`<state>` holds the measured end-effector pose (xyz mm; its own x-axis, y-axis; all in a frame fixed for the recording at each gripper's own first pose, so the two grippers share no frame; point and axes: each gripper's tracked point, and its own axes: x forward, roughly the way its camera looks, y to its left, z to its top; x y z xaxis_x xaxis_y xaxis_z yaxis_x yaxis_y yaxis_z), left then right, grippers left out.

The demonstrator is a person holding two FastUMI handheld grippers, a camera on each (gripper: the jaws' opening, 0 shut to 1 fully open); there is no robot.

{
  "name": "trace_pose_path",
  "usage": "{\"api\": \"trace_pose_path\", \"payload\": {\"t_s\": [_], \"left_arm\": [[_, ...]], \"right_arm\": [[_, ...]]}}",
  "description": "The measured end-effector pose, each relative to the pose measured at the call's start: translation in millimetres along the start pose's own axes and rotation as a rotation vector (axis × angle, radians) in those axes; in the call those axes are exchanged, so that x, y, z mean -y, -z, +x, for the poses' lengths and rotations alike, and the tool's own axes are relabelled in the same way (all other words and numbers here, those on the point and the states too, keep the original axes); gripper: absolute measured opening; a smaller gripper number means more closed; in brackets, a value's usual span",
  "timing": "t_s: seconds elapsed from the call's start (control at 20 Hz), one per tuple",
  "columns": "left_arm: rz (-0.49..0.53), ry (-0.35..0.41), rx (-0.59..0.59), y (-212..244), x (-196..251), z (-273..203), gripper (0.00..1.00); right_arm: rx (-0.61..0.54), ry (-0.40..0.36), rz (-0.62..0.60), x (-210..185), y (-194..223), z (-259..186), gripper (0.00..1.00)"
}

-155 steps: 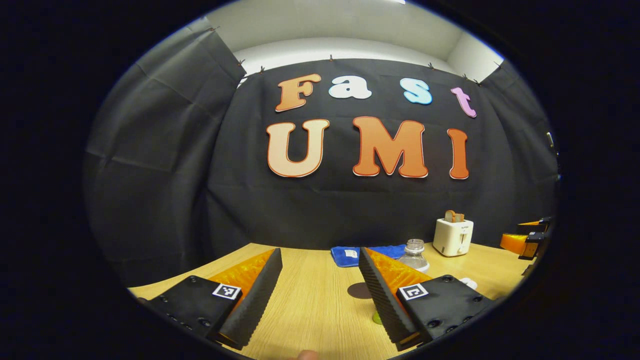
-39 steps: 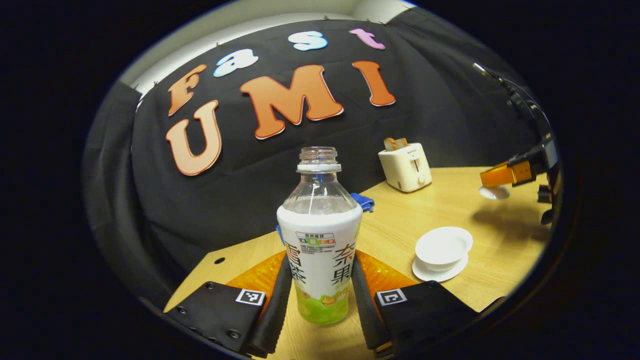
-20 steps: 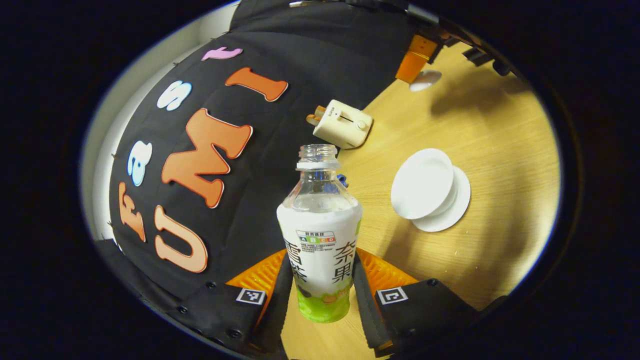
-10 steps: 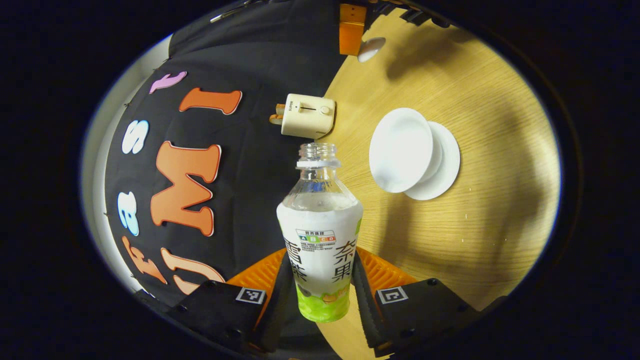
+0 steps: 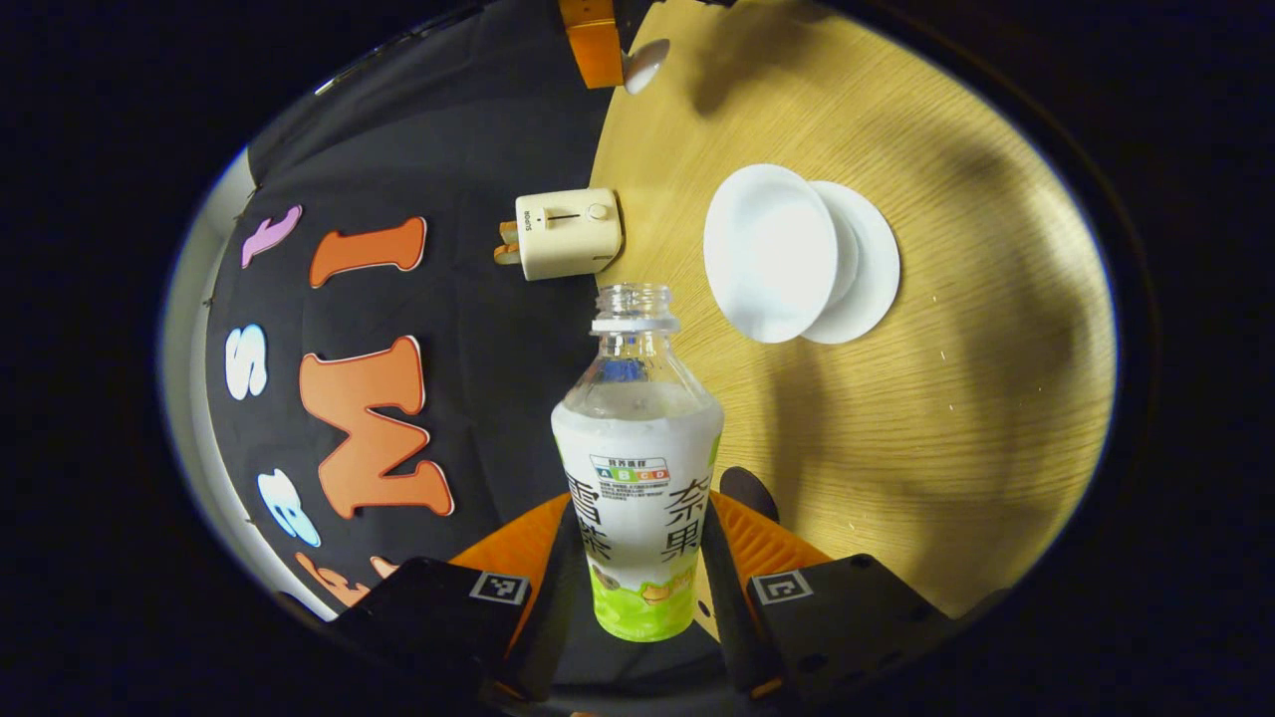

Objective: Open the teacup lid with one hand, grasp the water bottle and pour water into the teacup with the other hand; after pouring, place the water bottle on the coaster and then close the teacup lid.

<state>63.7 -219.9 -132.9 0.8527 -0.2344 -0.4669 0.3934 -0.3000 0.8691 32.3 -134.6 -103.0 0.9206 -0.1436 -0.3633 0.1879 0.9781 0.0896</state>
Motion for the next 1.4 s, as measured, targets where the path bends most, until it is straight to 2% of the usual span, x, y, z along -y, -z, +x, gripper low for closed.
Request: {"api": "trace_pose_path", "payload": {"t_s": [0.05,0.1,0.4,0.75,1.1,1.4], "left_arm": [[0.017,0.005,0.003,-0.5,-0.5,-0.4,0.65],[0.031,0.009,0.001,0.0,-1.8,-0.5,0.65],[0.123,0.019,-0.008,0.5,-6.7,-0.3,0.65],[0.246,-0.003,0.001,-8.6,-15.2,-7.3,0.65],[0.32,-0.024,0.02,-19.0,-24.5,-6.4,0.67],[0.367,-0.005,0.01,-19.3,-24.4,-4.9,0.67]], "right_arm": [[-0.001,0.001,0.0,0.3,0.1,-0.1,0.16],[-0.002,0.0,0.001,-0.1,0.6,-0.7,0.2],[-0.006,-0.009,-0.007,-4.2,1.6,0.1,0.2],[-0.007,-0.013,-0.009,-4.4,1.6,-1.2,0.2],[-0.005,-0.008,-0.001,0.7,0.3,-1.7,0.2],[-0.011,-0.014,-0.003,-0.5,1.9,-1.6,0.2]]}}
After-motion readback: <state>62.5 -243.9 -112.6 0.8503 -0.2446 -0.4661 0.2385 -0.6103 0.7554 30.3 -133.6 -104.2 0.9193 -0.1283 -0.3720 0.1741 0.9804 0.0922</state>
